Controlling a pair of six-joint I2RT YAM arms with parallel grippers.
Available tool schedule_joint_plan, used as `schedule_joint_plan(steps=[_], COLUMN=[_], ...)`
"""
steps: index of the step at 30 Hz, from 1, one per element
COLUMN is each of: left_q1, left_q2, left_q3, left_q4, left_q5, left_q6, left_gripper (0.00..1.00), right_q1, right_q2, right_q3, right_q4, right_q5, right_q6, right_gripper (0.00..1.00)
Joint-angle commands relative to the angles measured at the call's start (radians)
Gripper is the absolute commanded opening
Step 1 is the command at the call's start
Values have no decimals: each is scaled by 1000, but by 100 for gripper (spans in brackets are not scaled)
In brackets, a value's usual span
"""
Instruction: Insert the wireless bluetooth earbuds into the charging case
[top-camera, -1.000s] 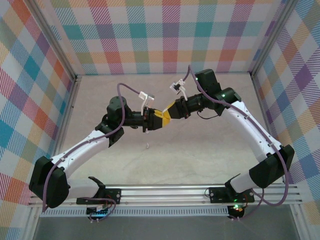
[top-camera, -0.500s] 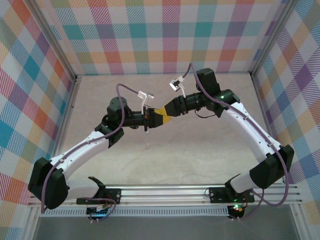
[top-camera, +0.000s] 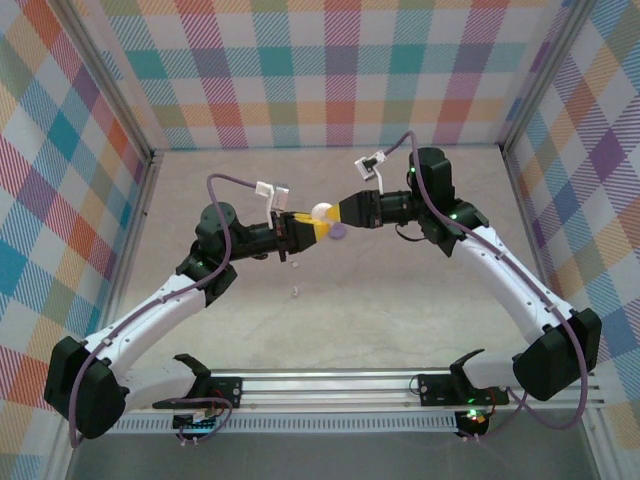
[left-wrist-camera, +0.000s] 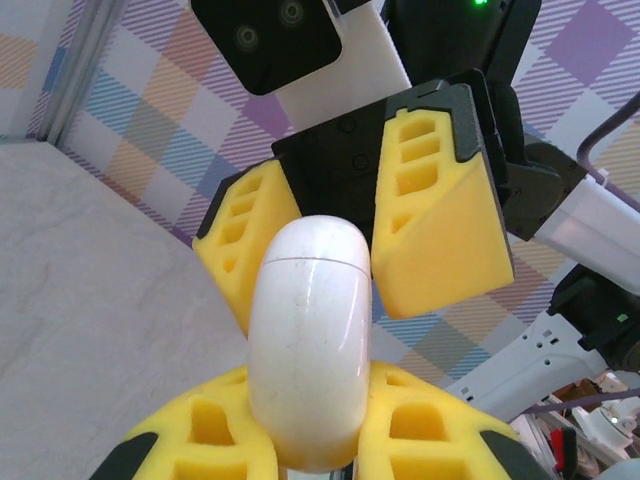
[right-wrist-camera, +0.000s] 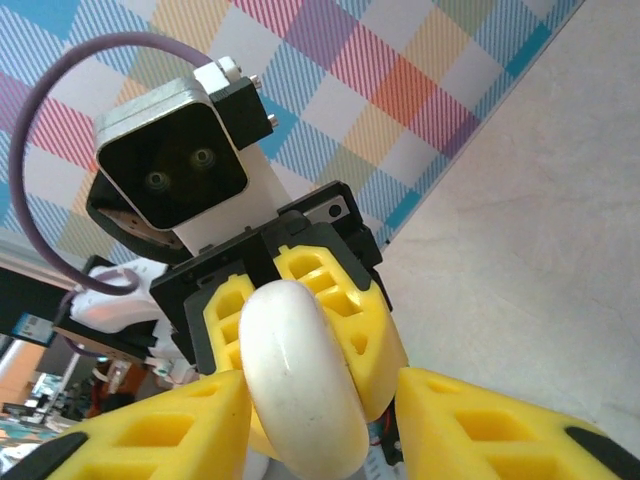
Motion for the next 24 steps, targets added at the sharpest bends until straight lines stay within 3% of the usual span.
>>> schedule_joint_plan(steps=[1,5,8,10,11,12,14,18,24], left_q1=[9,9,9,9,9,9,11,47,98], left_q2=[-17,-13,-20,-35,-43,-51,-69,-88,-93], left_q3=[-12,-5,6,11,14,20,36,55,91], left_q4=[63,49,-26,-84,-114,-147,-221,-300,-338], left_q5=[-3,20,25,21,12,6,-3,39,158], left_q6=[-20,-14,23,58,75,92,133,173,201], left_gripper=[0,0,3,17,34,45,57,61,59], right_q1=[8,9,9,9,9,9,9,7,8], right_q2=[1,-1,-5,-2,1,4,12,37,94], right_q3=[-9,-20,-10,14,29,41,77,189,365], right_q4=[90,126,98,16,-37,-73,-175,-419,-727], right_q5=[-42,-51,-60,-57,-59,-65,-68,-38,41], right_q6=[43,42,-13,-85,-130,-163,-254,-467,-770], right_gripper=[34,11,2,0,0,0,0,0,0])
